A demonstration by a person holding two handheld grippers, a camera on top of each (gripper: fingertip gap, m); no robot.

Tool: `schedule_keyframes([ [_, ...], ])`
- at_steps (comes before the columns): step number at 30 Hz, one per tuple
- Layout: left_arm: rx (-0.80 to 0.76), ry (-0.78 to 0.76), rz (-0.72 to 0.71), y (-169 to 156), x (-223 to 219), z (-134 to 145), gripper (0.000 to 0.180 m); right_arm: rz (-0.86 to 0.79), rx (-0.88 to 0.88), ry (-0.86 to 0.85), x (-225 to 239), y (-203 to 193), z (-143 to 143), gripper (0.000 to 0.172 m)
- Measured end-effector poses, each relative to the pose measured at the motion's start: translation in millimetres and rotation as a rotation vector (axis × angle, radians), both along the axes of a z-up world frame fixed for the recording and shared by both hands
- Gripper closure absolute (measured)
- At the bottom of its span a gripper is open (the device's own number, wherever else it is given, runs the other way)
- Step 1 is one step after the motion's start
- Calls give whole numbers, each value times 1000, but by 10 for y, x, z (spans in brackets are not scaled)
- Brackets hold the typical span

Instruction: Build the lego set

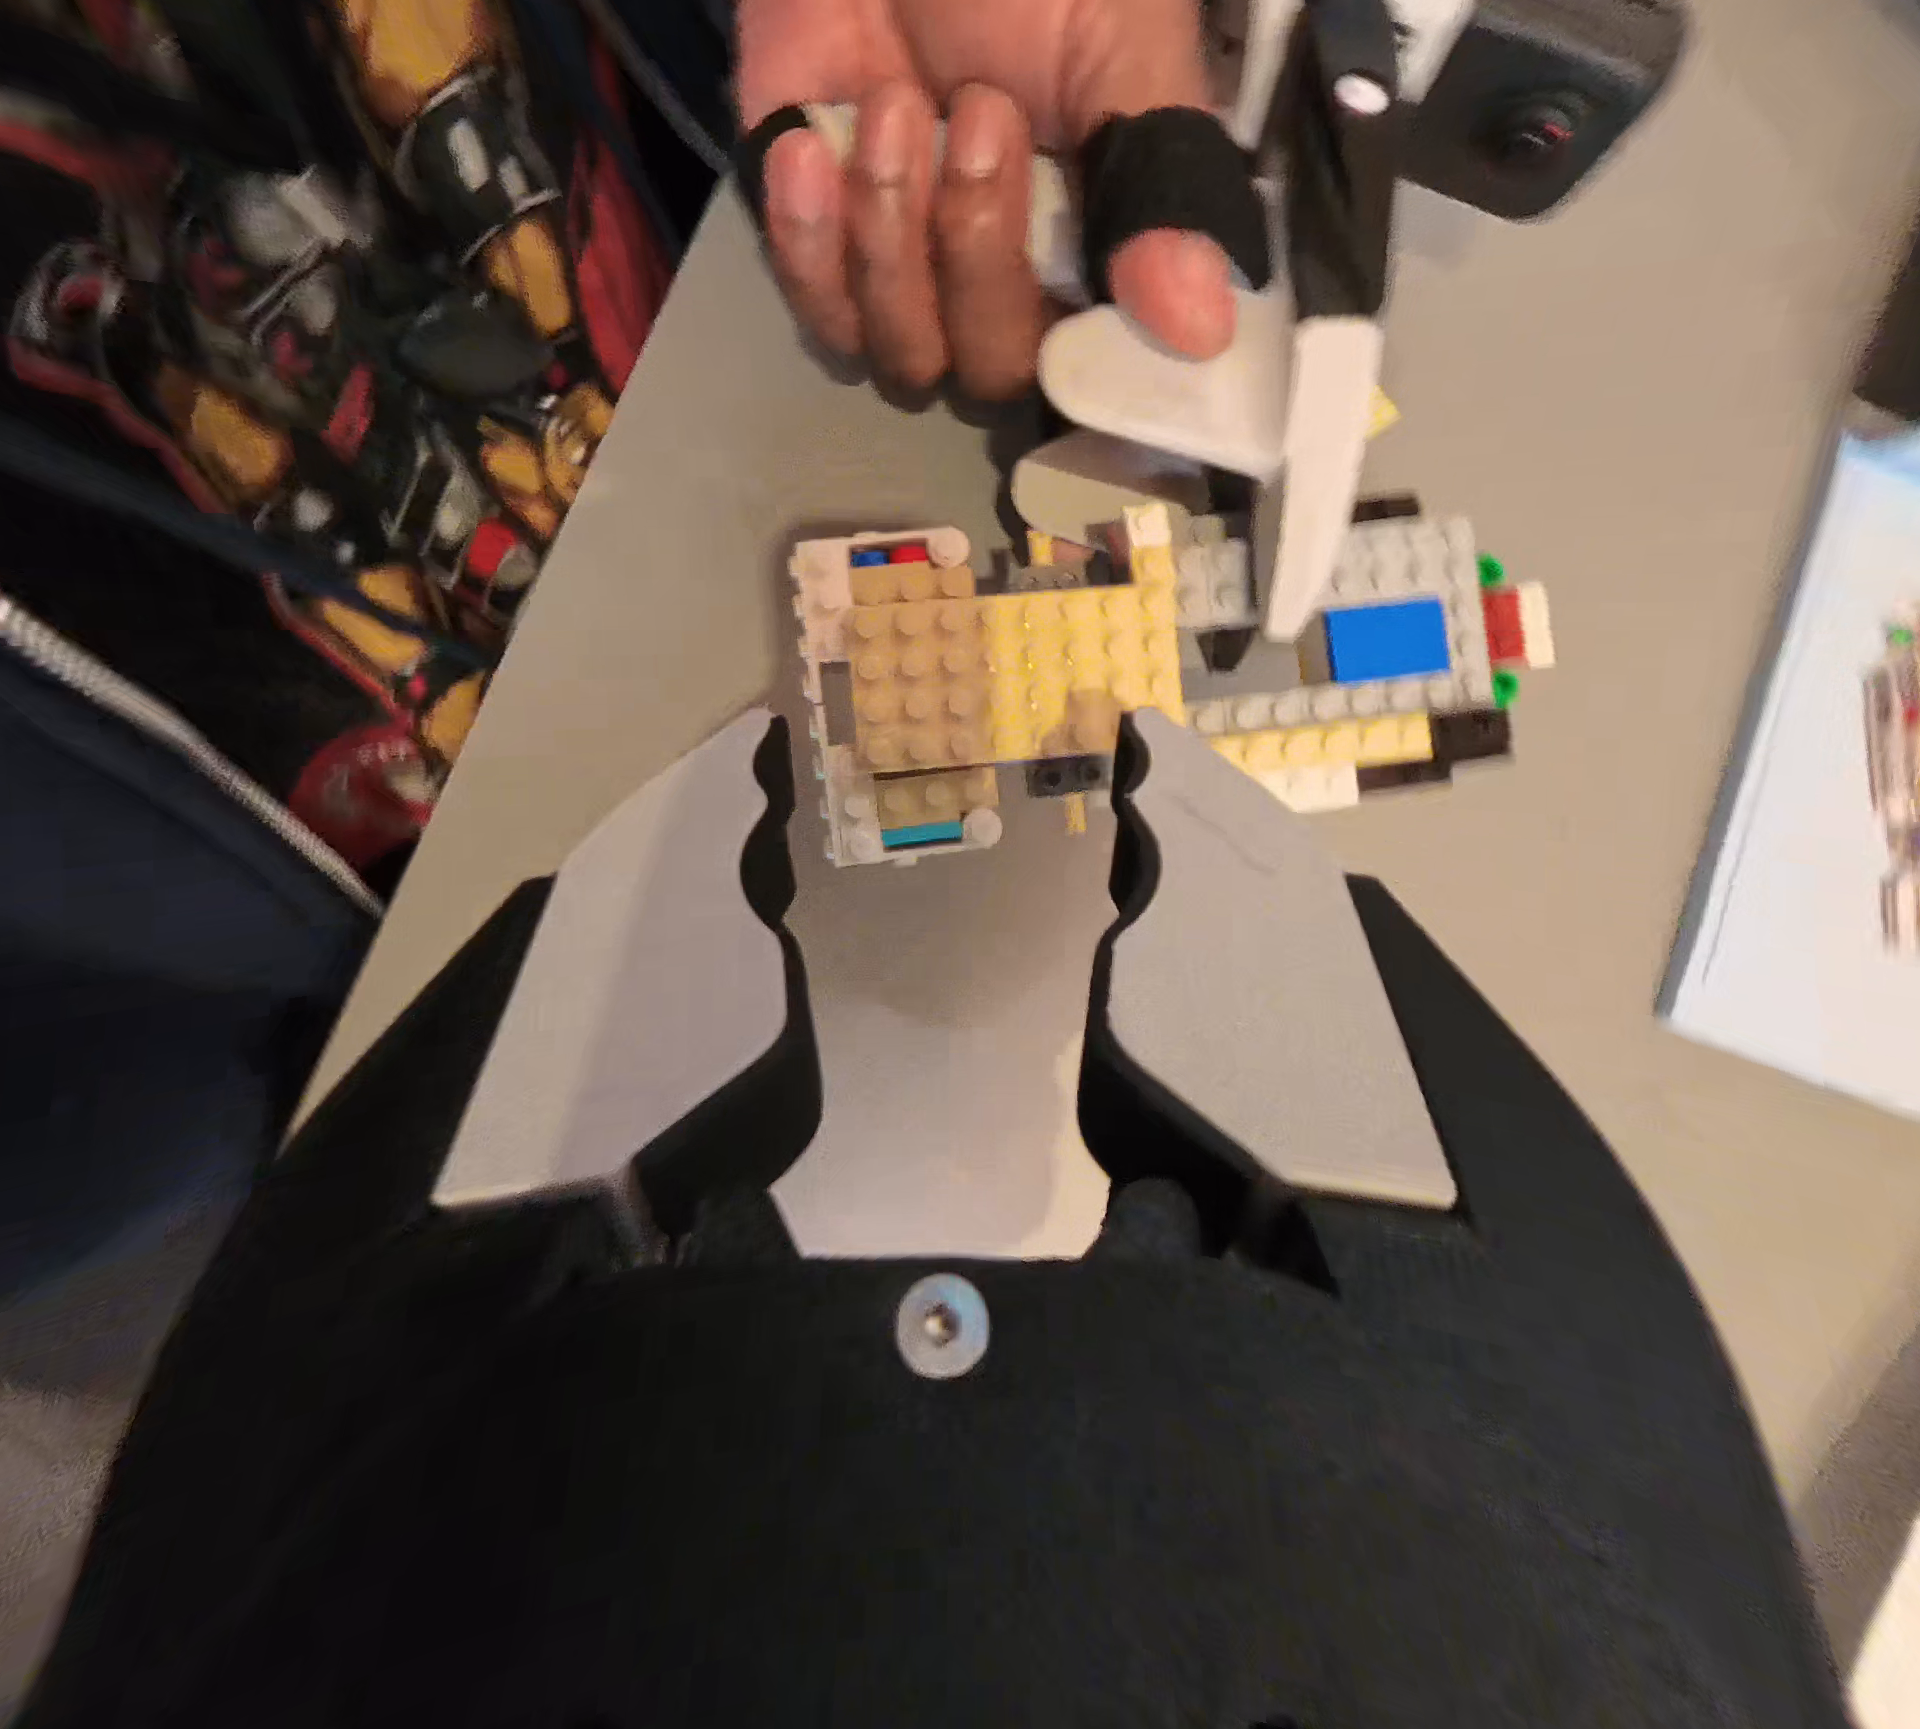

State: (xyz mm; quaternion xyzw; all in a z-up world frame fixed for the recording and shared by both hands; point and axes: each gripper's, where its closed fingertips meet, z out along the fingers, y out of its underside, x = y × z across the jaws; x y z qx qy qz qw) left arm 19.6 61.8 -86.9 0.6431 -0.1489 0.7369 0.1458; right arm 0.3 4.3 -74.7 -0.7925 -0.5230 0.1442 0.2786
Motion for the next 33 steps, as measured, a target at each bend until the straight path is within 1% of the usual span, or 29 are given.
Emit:
schedule_keyframes([
  [3,5,0,2,3,2,1,160,-244,25,141,45,21,46,112],
  [5,12,0,-4,-13,2,0,160,-373,49,226,38,38,71,114],
  [6,16,-1,-6,-22,3,1,160,-415,69,246,34,49,71,113],
  [8,20,-1,-10,-39,6,0,160,-443,112,218,32,47,21,114],
  [10,19,-1,-15,-54,8,1,160,-415,143,178,11,15,-25,113],
  [14,22,-4,-18,-71,2,2,160,-431,159,135,63,44,-93,114],
  [20,16,-7,-1,-37,-20,5,160,-419,135,187,14,17,-79,115],
  [25,23,-11,-5,-32,-22,11,160,-430,138,271,20,15,35,115],
  [27,33,-12,-9,-41,-17,12,160,-377,160,241,15,6,48,113],
  [33,45,-17,-14,-62,-10,17,160,-148,164,149,-145,-24,36,98],
])
